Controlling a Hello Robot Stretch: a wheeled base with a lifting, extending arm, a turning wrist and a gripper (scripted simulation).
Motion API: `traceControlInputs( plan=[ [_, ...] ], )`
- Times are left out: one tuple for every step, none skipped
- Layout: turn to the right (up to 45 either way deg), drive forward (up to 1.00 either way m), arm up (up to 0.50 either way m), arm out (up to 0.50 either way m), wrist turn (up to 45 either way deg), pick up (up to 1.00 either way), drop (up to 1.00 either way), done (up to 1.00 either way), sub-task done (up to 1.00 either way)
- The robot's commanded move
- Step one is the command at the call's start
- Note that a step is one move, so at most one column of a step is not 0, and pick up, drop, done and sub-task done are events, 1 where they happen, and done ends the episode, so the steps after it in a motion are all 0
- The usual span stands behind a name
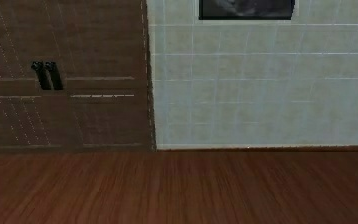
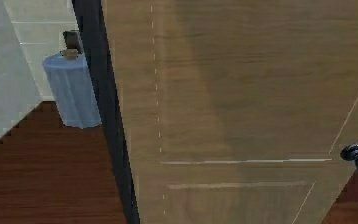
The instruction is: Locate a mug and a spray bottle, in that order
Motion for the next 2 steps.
traceControlInputs(
  plan=[
    [0.0,0.15,0.0,0.0,0.0,0.0,0.0,0.0,0.0],
    [-45.0,0.0,0.0,0.0,0.0,0.0,0.0,0.0,0.0]
  ],
)
